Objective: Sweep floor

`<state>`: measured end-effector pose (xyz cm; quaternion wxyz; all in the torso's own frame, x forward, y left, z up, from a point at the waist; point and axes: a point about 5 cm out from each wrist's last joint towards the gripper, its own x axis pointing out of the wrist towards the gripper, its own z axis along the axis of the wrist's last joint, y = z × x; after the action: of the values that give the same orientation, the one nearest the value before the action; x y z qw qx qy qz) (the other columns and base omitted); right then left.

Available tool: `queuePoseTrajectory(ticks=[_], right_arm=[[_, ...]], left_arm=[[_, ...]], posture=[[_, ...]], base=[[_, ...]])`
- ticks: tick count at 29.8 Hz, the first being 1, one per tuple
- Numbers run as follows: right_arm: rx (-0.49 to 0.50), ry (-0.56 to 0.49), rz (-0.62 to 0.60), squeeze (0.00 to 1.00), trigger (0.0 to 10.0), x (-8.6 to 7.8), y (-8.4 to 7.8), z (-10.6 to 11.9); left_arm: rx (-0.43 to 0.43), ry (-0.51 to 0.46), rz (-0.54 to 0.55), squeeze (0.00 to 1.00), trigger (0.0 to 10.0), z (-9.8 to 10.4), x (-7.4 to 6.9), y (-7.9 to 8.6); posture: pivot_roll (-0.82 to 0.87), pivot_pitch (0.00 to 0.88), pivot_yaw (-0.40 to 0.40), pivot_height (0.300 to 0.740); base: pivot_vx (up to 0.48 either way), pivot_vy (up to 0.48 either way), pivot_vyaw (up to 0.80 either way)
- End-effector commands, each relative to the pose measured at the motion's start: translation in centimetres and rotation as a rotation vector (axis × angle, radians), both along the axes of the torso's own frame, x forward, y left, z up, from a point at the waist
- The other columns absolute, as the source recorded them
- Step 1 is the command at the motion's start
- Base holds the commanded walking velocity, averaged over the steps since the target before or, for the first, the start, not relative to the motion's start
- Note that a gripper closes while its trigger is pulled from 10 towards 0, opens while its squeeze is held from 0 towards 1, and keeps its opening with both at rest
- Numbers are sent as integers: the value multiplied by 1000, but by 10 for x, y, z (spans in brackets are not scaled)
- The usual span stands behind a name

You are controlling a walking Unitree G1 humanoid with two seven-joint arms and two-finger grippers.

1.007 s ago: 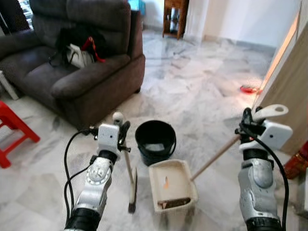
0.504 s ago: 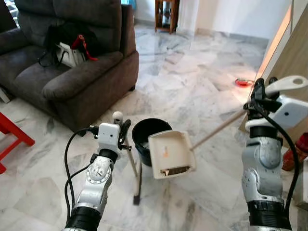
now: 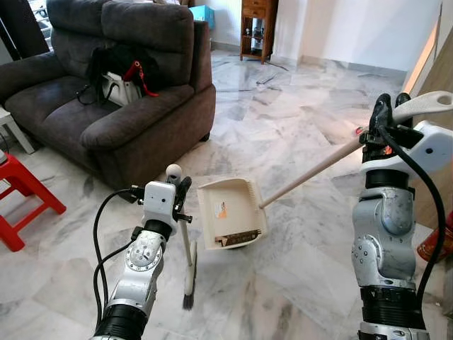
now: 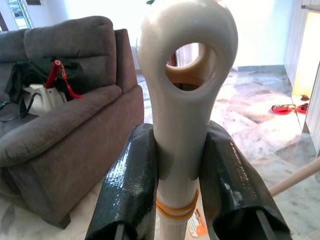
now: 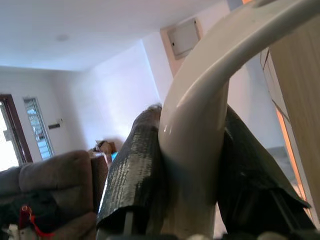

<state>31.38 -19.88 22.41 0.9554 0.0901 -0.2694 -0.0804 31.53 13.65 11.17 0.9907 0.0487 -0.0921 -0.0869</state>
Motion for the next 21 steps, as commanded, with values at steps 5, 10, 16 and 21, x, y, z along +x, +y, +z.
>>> queuePoseTrajectory(ticks=[5, 10, 16, 21], right_arm=[[17, -89, 46, 0, 10000, -4, 8, 20], [22, -88, 51, 0, 10000, -4, 9, 20], [23, -82, 58, 0, 10000, -4, 9, 19], [33, -83, 66, 0, 10000, -4, 9, 19]], left_arm=[[10, -40, -7, 0, 10000, 7, 2, 0], [12, -40, -10, 0, 10000, 7, 2, -1], [14, -42, -11, 0, 10000, 7, 2, -2], [15, -42, -10, 0, 10000, 7, 2, -1]], posture=[[-87, 0, 37, 740], [-88, 0, 38, 740], [-85, 0, 37, 740], [-86, 0, 36, 740]], base=[[0, 0, 175], [200, 0, 0], [268, 0, 0], [283, 0, 0]])
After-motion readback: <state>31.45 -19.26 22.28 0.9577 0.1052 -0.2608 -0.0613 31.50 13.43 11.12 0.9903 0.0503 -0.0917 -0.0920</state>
